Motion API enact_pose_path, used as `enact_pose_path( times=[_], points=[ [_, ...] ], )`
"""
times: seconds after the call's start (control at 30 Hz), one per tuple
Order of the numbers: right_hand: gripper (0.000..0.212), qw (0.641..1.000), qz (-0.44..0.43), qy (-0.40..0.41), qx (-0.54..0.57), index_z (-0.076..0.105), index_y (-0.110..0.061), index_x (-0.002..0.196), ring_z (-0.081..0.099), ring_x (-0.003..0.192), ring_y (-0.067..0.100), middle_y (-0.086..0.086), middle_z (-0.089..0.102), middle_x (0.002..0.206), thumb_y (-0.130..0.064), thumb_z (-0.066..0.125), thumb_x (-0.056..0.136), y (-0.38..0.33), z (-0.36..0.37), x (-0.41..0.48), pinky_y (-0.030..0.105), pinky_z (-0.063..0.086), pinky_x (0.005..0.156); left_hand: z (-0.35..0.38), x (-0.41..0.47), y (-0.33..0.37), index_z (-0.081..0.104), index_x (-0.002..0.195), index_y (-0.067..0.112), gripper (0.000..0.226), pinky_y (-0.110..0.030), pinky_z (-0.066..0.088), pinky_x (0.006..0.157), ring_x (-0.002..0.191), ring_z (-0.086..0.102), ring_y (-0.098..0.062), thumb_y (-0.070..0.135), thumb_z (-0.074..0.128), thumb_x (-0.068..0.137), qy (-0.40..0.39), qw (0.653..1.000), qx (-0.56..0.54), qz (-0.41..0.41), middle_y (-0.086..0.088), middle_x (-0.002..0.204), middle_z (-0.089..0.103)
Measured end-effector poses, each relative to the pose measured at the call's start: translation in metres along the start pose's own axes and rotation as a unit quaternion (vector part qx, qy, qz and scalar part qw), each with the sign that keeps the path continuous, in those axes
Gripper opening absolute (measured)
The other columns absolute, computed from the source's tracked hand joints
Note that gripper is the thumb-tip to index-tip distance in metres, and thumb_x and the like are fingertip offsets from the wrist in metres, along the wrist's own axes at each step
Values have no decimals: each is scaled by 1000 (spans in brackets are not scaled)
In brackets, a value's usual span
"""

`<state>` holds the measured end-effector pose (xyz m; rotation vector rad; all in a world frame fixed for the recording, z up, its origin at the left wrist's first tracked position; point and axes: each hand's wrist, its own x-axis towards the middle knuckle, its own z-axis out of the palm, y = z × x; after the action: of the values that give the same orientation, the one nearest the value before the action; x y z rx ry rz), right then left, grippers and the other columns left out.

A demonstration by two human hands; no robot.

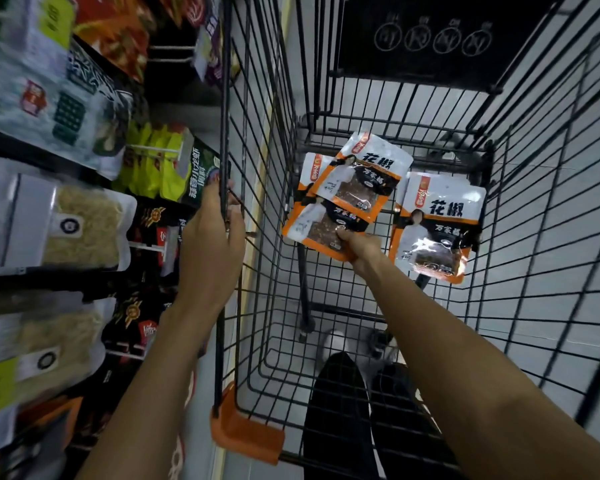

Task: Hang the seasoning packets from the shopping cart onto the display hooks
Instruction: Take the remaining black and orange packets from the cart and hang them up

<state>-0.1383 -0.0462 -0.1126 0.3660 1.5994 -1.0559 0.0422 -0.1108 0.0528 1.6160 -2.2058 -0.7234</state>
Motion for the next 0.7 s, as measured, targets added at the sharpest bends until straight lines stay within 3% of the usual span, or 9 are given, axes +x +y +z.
enact_pose_path(
  times=[0.1, 0.2, 0.3, 0.37, 0.43, 0.5, 0.57, 0.63, 0.7],
  points=[
    [9, 1000, -4, -11, -21, 60, -4, 99, 60, 75, 22, 14, 62, 101, 1, 53, 95, 2, -12, -15, 34, 53, 70, -4, 0, -2, 43, 136, 0, 39, -21, 38, 77, 100, 58, -29, 16, 44, 100, -18, 1000, -2, -4, -17, 111, 62],
    [26, 999, -2, -25, -26, 55, 3, 122, 62, 99, 30, 19, 62, 118, -2, 51, 97, 7, -33, -45, 45, 53, 88, -13, -4, 5, 47, 132, 1, 36, -28, 40, 78, 99, 59, -31, 17, 45, 100, -24, 1000, 5, -1, -17, 110, 63],
    [23, 999, -21, -17, -30, 57, 0, 119, 64, 92, 27, 17, 64, 114, -5, 53, 97, 12, -61, -84, 38, 55, 75, -26, -12, 23, 50, 128, -2, 32, -38, 45, 86, 107, 57, -33, 7, 46, 98, 53, 995, 66, 56, -20, 117, 60],
    [26, 999, -27, -5, -41, 57, 3, 120, 64, 97, 30, 18, 65, 115, -8, 56, 96, 15, -80, -109, 41, 54, 83, -27, -19, 38, 52, 124, -4, 29, -39, 46, 92, 110, 55, -33, 1, 46, 96, 111, 982, 99, 118, -21, 119, 58],
    [28, 998, -34, 2, -51, 55, 3, 120, 64, 101, 30, 19, 66, 114, -12, 56, 96, 16, -97, -134, 40, 55, 83, -15, -27, 53, 53, 122, -1, 28, -35, 46, 93, 111, 55, -29, 4, 49, 95, 107, 985, 62, 122, -19, 120, 58],
    [26, 998, -58, -20, -35, 55, 1, 118, 66, 93, 25, 16, 67, 109, -12, 57, 95, 16, -110, -157, 30, 56, 68, 7, -34, 66, 52, 125, 4, 32, -28, 44, 90, 110, 55, -22, 15, 55, 95, 36, 998, -23, 48, -12, 120, 59],
    [22, 995, -80, -57, -33, 57, -2, 113, 67, 90, 21, 14, 69, 105, -13, 58, 94, 14, -117, -173, 25, 55, 67, 30, -38, 75, 54, 123, 11, 37, -19, 42, 82, 102, 57, -9, 29, 62, 92, -84, 986, -119, -75, -2, 114, 62],
    [17, 989, -90, -108, -36, 59, -5, 106, 69, 93, 21, 13, 72, 104, -16, 60, 93, 11, -120, -178, 29, 54, 78, 50, -40, 76, 62, 108, 21, 27, -11, 48, 74, 93, 65, 3, 31, 70, 85, -212, 917, -277, -194, 10, 97, 70],
    [12, 984, -89, -148, -36, 61, -7, 101, 70, 89, 16, 5, 74, 95, -16, 59, 92, 8, -122, -174, 28, 52, 79, 65, -40, 68, 67, 104, 23, 33, -22, 53, 85, 102, 67, -9, 29, 77, 74, -285, 834, -391, -266, 8, 98, 74]
  ],
)
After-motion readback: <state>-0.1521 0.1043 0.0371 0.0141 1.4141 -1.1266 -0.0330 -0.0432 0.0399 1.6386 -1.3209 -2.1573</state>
